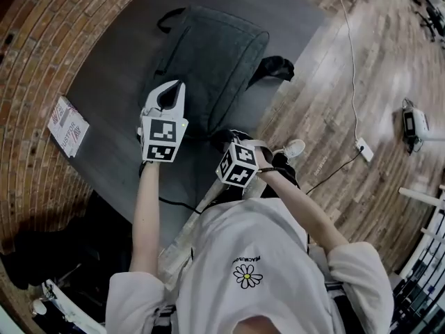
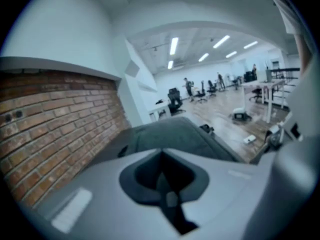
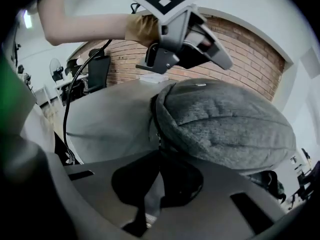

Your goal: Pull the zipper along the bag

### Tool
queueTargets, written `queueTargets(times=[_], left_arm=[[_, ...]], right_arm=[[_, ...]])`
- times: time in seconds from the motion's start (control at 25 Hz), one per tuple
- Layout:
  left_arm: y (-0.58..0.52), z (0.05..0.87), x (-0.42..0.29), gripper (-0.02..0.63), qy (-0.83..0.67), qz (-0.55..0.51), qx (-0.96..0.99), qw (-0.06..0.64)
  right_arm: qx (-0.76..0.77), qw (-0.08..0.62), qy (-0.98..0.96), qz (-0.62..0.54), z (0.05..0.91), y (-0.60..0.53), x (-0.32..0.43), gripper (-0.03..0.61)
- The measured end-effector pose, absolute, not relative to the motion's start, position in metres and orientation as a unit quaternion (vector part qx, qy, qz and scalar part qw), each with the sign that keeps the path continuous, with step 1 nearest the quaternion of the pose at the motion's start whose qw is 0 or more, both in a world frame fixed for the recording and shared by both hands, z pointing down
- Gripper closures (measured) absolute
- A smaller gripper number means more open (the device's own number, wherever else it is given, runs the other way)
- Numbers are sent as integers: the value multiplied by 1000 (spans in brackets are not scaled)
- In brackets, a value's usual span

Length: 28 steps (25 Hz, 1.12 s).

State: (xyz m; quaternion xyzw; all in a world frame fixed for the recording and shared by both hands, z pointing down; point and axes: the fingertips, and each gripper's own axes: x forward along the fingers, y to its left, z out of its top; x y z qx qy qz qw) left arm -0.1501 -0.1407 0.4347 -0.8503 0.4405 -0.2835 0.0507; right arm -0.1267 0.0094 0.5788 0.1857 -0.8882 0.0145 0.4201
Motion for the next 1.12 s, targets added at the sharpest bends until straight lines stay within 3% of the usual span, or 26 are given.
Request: queueTargets(times=[0.16,0.32,0.6,1.12], left_arm=[[-132,443,-192,612,461,-317,-827,54],[-125,481,-186,612,429,-369,-823,52],[-103,510,-103,614,323,-385,-860,93],[-142,512,5,614,312,-367,-876,16]], right_arm=[[216,423,-880,15,575,0,-90,574],[260,440,-859,22,575,-16,-42,574],[356,470,-807,27,577,-69,55,572],[374,511,-774,-23,581,-212,144,572]])
